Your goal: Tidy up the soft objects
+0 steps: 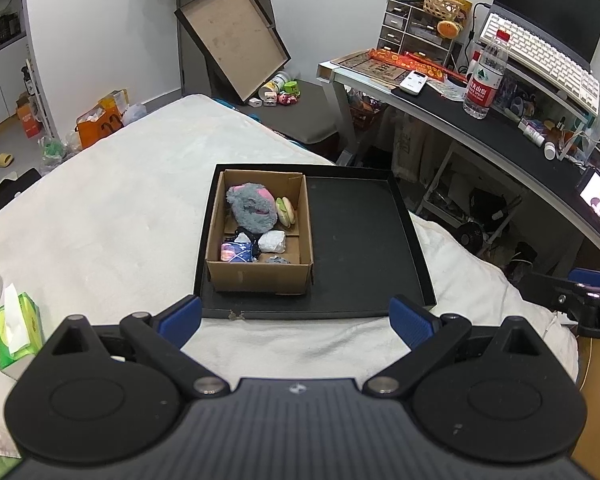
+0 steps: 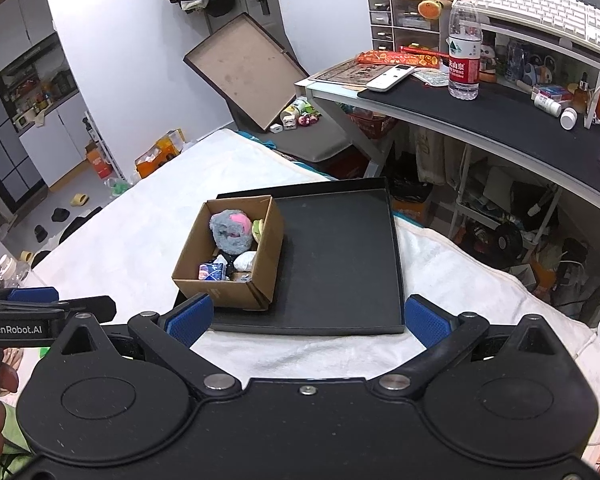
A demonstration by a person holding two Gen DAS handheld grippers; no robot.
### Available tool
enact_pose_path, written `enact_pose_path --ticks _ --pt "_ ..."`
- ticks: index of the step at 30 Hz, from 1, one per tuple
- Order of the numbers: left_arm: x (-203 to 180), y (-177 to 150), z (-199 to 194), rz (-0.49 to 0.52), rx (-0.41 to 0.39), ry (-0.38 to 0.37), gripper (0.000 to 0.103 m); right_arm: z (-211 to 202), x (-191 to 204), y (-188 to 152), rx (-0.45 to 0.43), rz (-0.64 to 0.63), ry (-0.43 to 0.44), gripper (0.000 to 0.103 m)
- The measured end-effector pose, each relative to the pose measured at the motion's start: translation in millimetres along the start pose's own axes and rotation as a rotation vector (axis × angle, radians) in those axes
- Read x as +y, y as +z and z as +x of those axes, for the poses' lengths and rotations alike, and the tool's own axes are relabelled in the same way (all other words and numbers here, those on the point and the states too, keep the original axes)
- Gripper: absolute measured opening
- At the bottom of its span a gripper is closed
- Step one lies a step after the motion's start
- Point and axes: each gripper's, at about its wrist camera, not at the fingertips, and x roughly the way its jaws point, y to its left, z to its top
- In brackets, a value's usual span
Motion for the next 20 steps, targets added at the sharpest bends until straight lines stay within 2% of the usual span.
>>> enact_pose_path --ticks 12,20 --pt "1 -2 0 -0.011 -0.025 0.009 0.099 1 -5 -1 0.004 0.011 -0.002 0.103" --pt "3 -2 5 -0.007 -0.034 -0.011 0.099 6 -12 -2 0.004 0.037 -0.003 0.103"
